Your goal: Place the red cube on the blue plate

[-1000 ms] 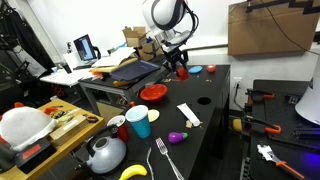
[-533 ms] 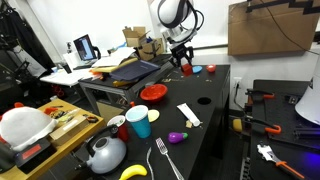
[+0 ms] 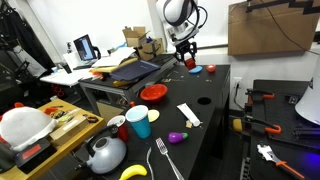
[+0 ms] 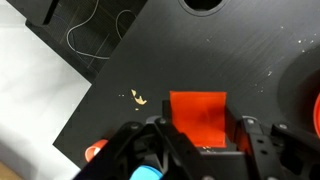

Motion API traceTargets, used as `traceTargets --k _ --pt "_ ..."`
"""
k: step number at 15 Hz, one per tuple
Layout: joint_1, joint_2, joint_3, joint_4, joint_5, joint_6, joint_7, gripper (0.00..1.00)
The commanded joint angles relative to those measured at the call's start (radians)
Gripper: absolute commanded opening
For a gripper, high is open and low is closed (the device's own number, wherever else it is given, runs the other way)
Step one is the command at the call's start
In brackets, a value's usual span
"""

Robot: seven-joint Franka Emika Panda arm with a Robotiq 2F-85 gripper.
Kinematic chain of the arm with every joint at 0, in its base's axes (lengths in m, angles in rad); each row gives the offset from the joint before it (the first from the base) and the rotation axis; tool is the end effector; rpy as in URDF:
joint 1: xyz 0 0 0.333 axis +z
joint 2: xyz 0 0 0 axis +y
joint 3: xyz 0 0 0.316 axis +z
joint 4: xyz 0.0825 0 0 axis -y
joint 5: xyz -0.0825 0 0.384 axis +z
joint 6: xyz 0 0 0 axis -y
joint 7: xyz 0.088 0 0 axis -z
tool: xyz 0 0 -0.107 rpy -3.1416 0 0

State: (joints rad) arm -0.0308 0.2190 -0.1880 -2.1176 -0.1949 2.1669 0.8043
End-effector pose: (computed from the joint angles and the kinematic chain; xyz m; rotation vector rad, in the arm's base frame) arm 0.5379 -0.1263 0.2995 2.6165 -1.2620 -0.1530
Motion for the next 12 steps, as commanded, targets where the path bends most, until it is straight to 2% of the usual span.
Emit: traceTargets --k 1,6,12 --pt "-0.01 0.011 -0.014 0.035 -0.038 0.005 0.071 0.26" --pt "-0.027 0.054 -0.029 0.119 -0.06 -0.001 0.088 0.26" --pt "-0.076 0.179 -0.04 0.27 0.013 -0.013 0.043 0.26"
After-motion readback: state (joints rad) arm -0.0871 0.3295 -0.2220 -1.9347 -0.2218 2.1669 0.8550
